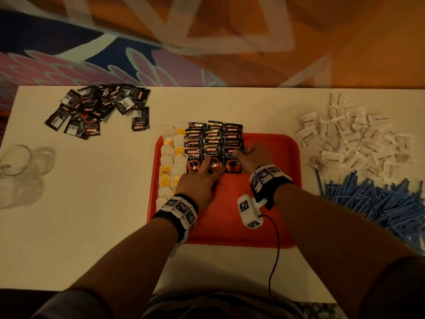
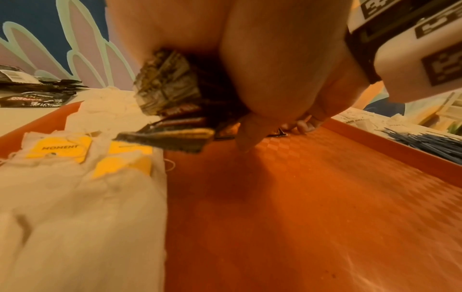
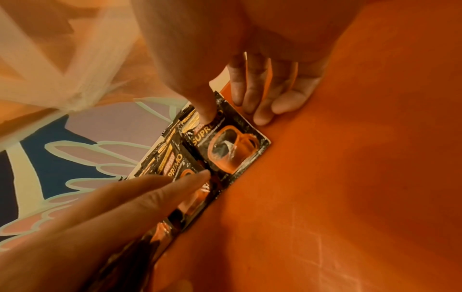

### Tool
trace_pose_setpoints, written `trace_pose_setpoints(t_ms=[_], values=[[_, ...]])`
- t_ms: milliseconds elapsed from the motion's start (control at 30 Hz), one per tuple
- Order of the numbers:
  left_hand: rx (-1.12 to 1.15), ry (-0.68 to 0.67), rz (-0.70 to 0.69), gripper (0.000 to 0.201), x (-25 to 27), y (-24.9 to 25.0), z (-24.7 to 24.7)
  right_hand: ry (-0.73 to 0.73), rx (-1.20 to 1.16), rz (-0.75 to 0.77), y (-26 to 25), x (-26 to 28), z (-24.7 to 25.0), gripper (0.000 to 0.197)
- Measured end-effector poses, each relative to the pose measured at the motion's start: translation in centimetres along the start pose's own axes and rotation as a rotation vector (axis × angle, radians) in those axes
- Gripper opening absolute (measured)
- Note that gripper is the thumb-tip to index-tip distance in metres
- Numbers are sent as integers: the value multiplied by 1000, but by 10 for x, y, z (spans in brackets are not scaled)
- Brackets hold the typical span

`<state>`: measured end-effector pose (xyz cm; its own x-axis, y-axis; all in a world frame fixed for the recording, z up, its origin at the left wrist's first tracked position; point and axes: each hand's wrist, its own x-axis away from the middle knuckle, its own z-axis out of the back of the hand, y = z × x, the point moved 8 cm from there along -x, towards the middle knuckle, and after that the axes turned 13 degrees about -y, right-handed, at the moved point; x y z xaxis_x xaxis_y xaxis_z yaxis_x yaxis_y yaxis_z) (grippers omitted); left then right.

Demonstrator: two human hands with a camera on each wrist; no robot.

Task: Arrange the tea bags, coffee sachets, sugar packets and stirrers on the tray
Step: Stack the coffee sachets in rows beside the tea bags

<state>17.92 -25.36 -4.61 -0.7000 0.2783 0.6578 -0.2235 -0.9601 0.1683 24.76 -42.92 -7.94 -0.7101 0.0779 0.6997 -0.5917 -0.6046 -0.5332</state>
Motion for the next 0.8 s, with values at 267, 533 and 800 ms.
trace_pose_setpoints(t_ms=[267, 533, 800], values=[[236, 59, 10, 73, 21, -3, 11, 38, -52, 15, 1, 16, 8, 39], [1194, 176, 137, 27, 42, -32, 30, -26, 0, 105, -8, 52, 12, 20], [1765, 12, -44, 35, 55, -22, 30, -383, -217, 370, -50, 113, -20, 33]])
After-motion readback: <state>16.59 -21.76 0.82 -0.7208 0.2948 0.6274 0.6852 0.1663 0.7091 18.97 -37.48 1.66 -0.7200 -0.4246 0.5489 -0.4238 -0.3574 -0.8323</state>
